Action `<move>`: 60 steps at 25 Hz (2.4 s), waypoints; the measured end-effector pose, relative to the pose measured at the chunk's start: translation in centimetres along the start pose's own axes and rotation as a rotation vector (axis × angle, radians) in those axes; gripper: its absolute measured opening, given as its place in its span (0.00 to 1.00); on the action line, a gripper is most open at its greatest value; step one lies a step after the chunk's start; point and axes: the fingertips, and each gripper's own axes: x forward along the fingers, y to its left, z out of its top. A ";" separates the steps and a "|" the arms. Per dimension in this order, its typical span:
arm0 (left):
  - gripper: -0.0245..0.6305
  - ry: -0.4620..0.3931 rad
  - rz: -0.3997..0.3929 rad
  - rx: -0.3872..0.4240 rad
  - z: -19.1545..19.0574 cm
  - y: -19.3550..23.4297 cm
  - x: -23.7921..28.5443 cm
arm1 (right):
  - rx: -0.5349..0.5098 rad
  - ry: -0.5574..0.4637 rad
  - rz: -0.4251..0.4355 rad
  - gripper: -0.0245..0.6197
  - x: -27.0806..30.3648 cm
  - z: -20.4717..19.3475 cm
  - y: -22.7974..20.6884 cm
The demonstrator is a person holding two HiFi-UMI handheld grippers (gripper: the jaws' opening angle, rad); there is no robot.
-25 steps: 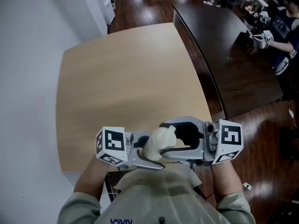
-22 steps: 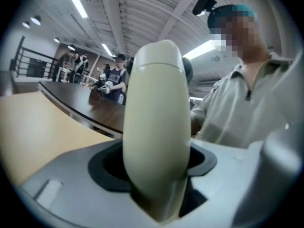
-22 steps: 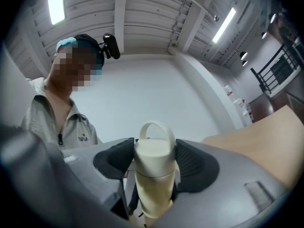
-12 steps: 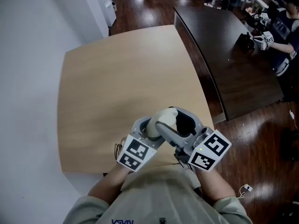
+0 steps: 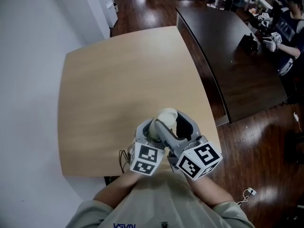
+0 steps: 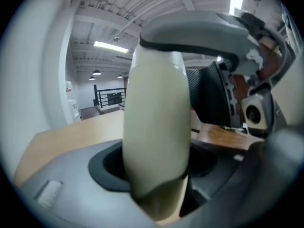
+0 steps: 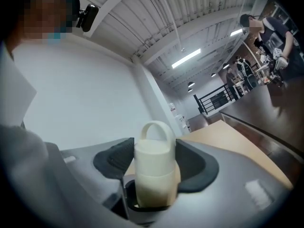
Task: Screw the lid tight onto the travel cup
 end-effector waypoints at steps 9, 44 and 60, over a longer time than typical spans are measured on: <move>0.52 -0.095 -0.297 -0.070 2.2 -2.1 -1.7 | -0.006 -0.014 0.196 0.46 -1.2 1.7 2.1; 0.52 -0.017 -1.412 -0.004 4.2 -11.8 -15.8 | 0.043 0.170 1.065 0.45 -8.3 4.5 10.7; 0.52 -0.020 -0.524 0.033 3.6 -4.3 -4.9 | -0.104 0.076 0.490 0.43 -2.7 3.1 4.8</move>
